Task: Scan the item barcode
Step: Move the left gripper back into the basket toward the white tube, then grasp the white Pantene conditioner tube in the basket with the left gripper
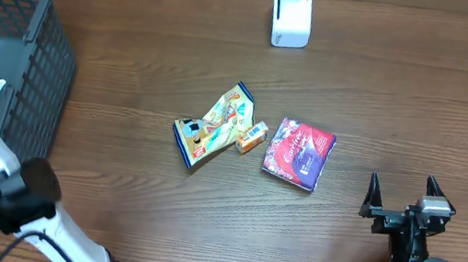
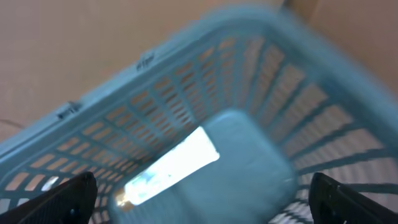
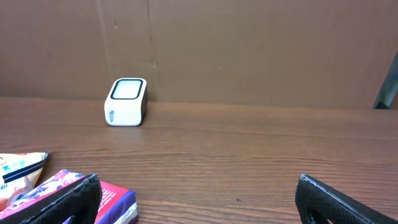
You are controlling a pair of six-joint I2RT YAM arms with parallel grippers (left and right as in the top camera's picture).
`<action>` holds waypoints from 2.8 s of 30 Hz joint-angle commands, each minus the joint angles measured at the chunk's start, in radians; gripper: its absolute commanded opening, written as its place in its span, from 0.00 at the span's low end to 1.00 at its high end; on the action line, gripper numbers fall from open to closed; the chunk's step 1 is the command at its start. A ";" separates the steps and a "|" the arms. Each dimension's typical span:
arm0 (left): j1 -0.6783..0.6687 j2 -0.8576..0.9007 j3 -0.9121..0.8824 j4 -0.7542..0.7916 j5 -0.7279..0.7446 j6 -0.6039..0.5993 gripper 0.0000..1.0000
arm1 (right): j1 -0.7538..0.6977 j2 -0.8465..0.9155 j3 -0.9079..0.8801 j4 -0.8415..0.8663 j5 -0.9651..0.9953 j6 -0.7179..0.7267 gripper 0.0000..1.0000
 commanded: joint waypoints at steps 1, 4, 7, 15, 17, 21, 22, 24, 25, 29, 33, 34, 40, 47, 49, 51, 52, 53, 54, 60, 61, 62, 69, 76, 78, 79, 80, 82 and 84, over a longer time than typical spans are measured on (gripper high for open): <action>0.018 0.106 -0.047 -0.026 -0.022 0.140 0.95 | 0.005 -0.010 -0.010 0.007 0.006 0.000 1.00; 0.018 0.171 -0.064 -0.038 -0.023 0.174 0.93 | 0.005 -0.010 -0.010 0.007 0.006 0.000 1.00; 0.018 0.212 -0.064 -0.040 -0.073 0.177 0.95 | 0.005 -0.010 -0.010 0.007 0.006 0.000 1.00; 0.074 0.227 -0.127 -0.038 -0.115 0.251 0.93 | 0.005 -0.010 -0.010 0.007 0.006 0.000 1.00; 0.087 0.227 -0.172 -0.036 -0.111 0.269 0.93 | 0.005 -0.010 -0.010 0.007 0.006 0.000 1.00; 0.096 0.227 -0.276 -0.020 -0.111 0.333 0.91 | 0.005 -0.010 -0.010 0.007 0.006 0.000 1.00; 0.096 0.227 -0.301 -0.014 -0.111 0.345 0.90 | 0.005 -0.010 -0.010 0.007 0.006 0.000 1.00; 0.090 0.227 -0.366 0.007 -0.111 0.368 0.87 | 0.005 -0.010 -0.010 0.007 0.006 0.000 1.00; 0.088 0.227 -0.394 0.020 -0.112 0.375 0.87 | 0.005 -0.010 -0.010 0.007 0.006 0.000 1.00; 0.085 0.227 -0.483 0.080 -0.124 0.418 0.87 | 0.005 -0.010 -0.010 0.007 0.006 0.000 1.00; 0.093 0.227 -0.510 0.124 -0.124 0.446 0.87 | 0.005 -0.010 -0.010 0.007 0.006 0.000 1.00; 0.096 0.227 -0.512 0.133 -0.123 0.453 0.87 | 0.005 -0.010 -0.010 0.007 0.006 0.000 1.00; 0.111 0.229 -0.561 0.174 -0.127 0.512 0.86 | 0.005 -0.010 -0.010 0.007 0.006 0.000 1.00; 0.111 0.229 -0.602 0.220 -0.190 0.524 0.85 | 0.005 -0.010 -0.010 0.007 0.006 0.000 1.00; 0.116 0.229 -0.607 0.233 -0.209 0.536 0.85 | 0.005 -0.010 -0.010 0.007 0.006 0.000 1.00; 0.123 0.229 -0.608 0.239 -0.200 0.548 0.85 | 0.005 -0.010 -0.010 0.007 0.006 0.000 1.00; 0.130 0.229 -0.609 0.246 -0.183 0.555 0.85 | 0.005 -0.010 -0.010 0.007 0.006 0.000 1.00; 0.137 0.229 -0.612 0.251 -0.142 0.576 0.85 | 0.005 -0.010 -0.010 0.007 0.006 0.000 1.00; 0.144 0.229 -0.615 0.251 -0.095 0.602 0.85 | 0.005 -0.010 -0.010 0.007 0.006 0.000 1.00; 0.185 0.229 -0.654 0.281 -0.018 0.678 0.84 | 0.005 -0.010 -0.010 0.007 0.006 0.000 1.00; 0.195 0.229 -0.658 0.287 -0.014 0.679 0.85 | 0.005 -0.010 -0.010 0.007 0.006 0.000 1.00; 0.203 0.229 -0.658 0.291 -0.008 0.683 0.85 | 0.005 -0.010 -0.010 0.007 0.006 0.000 1.00; 0.241 0.233 -0.658 0.301 0.124 0.763 0.85 | 0.005 -0.010 -0.010 0.007 0.006 0.000 1.00; 0.254 0.273 -0.659 0.291 0.168 0.763 0.84 | 0.005 -0.010 -0.010 0.007 0.006 0.000 1.00; 0.253 0.282 -0.659 0.280 0.197 0.763 0.84 | 0.005 -0.010 -0.010 0.007 0.006 0.000 1.00; 0.252 0.289 -0.659 0.272 0.229 0.763 0.84 | 0.005 -0.010 -0.010 0.007 0.006 0.000 1.00; 0.251 0.290 -0.659 0.266 0.248 0.764 0.84 | 0.005 -0.010 -0.010 0.007 0.006 0.000 1.00; 0.246 0.291 -0.659 0.242 0.308 0.787 0.82 | 0.005 -0.010 -0.010 0.007 0.006 0.000 1.00; 0.239 0.291 -0.659 0.218 0.337 0.801 0.76 | 0.005 -0.010 -0.010 0.007 0.006 0.000 1.00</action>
